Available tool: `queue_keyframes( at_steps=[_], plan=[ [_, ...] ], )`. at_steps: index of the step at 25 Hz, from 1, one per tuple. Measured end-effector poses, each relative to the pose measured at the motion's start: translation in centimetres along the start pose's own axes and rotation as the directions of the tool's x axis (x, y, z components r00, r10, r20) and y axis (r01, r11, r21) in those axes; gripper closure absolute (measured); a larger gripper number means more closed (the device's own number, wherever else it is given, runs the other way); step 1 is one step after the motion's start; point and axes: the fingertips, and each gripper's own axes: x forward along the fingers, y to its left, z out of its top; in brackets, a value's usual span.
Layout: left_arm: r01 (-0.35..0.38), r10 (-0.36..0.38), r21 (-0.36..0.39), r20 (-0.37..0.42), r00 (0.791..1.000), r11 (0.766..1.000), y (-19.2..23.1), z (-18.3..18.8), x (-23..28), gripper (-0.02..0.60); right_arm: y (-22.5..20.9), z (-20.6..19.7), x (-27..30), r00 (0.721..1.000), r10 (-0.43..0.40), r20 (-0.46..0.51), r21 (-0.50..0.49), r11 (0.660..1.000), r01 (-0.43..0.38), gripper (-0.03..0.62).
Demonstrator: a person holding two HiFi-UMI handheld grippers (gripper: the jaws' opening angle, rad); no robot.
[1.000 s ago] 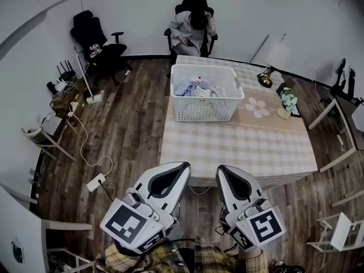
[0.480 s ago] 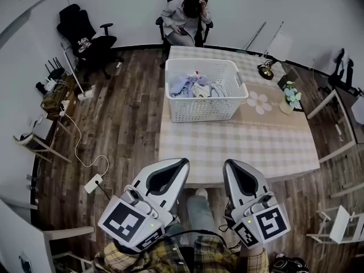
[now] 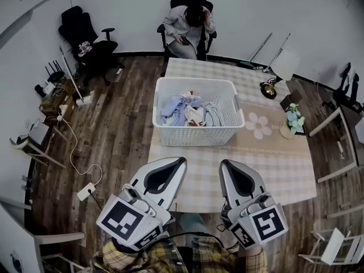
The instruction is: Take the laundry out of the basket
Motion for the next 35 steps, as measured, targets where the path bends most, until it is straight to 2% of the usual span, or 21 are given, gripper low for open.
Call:
queue_keyframes(
  at_steps=[10, 18, 30, 35],
  plan=[
    [-0.115, 0.115, 0.01, 0.003, 0.993, 0.993, 2.3, 0.8, 8.2, 0.574, -8.0, 2.0, 5.1, 0.994, 0.114, 0.003, -0.03, 0.993, -0.113, 0.586],
    [-0.193, 0.193, 0.018, -0.042, 0.98, 0.981, 4.6, 0.2, 10.5, 0.574, -9.6, 1.8, 8.5, 0.978, 0.208, -0.022, -0.035, 0.977, -0.209, 0.586],
    [-0.2, 0.203, 0.044, -0.083, 0.976, 0.979, 10.7, 0.6, 12.8, 0.574, -10.0, 2.0, 14.2, 0.975, 0.219, -0.038, -0.044, 0.974, -0.221, 0.586],
    [-0.204, 0.209, 0.051, -0.138, 0.968, 0.978, 13.2, -0.2, 14.1, 0.574, -10.8, 2.1, 16.3, 0.972, 0.227, -0.052, -0.047, 0.972, -0.23, 0.586]
  ],
)
